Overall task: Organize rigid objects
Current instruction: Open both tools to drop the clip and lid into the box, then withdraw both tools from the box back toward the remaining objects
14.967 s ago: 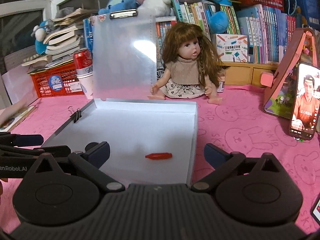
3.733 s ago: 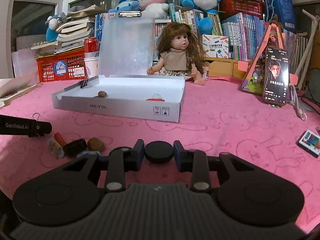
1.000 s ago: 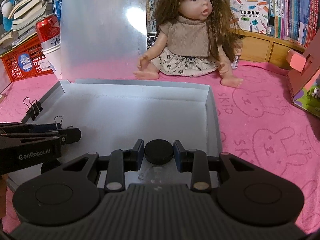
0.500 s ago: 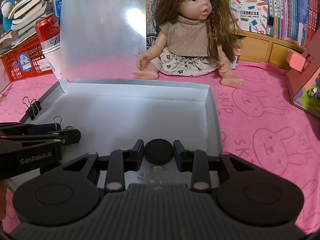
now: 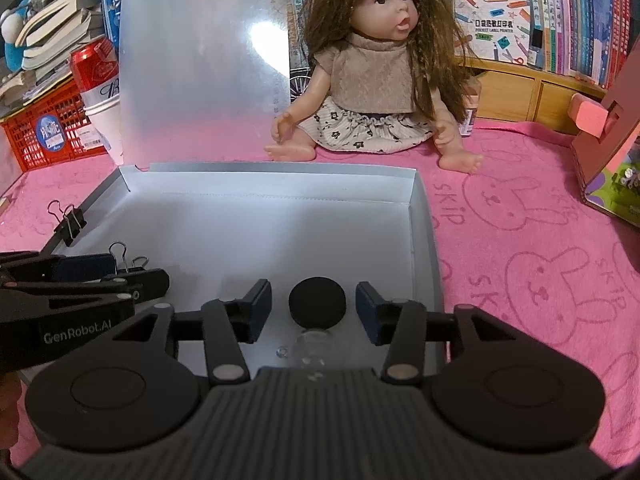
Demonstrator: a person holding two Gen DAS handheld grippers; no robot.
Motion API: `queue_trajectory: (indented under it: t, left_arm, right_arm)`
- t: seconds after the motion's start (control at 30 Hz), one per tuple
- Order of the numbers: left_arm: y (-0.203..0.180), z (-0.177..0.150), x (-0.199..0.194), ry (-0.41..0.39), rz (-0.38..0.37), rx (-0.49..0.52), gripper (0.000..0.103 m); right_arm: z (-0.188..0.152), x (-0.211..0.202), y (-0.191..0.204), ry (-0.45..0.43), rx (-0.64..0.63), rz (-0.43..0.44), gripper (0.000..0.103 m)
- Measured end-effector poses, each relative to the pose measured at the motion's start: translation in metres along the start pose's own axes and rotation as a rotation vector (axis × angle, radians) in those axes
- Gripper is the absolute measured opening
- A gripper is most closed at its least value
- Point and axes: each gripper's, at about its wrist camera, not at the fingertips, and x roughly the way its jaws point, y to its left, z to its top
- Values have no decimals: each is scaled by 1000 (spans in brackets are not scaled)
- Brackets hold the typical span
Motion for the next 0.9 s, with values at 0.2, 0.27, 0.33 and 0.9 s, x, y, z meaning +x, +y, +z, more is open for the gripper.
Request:
queue_trajectory:
  t: [0.2,0.27,0.33,0.9]
  left_arm:
    - [4,1,-8,-21,9,-7,64]
    - [4,1,-11,-29,14,-10,66]
    - [4,0,-15,-34,15,-7,68]
    - [-5,-22,-78,-115,-41,28,71]
  right_arm:
    - [1,-6,-3,-20,9,-9,77]
    - [1,-9,-4,-28,10,-8,80]
    - [1,-12,-5,-34,13,-4,83]
    - [-12,-64,-1,-115,-60,22,89]
